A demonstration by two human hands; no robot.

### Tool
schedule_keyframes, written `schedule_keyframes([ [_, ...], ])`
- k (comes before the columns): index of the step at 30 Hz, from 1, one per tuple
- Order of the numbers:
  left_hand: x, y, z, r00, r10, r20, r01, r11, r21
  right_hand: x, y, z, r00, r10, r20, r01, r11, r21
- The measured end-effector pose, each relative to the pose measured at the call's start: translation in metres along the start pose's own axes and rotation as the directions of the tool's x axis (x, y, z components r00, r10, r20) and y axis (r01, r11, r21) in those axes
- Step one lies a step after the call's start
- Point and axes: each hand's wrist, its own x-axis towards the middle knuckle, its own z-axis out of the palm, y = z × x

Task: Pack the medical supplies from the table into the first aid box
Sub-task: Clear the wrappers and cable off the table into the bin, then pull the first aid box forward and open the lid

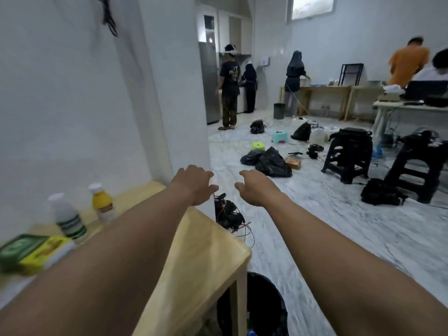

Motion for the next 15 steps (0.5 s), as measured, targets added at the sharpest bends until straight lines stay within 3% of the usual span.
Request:
schedule_keyframes([
  [7,-0.107,-0.072,-0.058,0.962,-0.169,-0.213,0.174,0.985,0.007,-0.027,-0.099,-0.04,0.977,-0.208,-0.049,0.208,0.978,0.004],
  [15,-0.245,-0.15,-0.101,0.844,-0.422,-0.332,0.436,0.899,-0.035,-0.059,-0.225,-0.044,0.891,-0.448,-0.076,0.452,0.891,0.041],
])
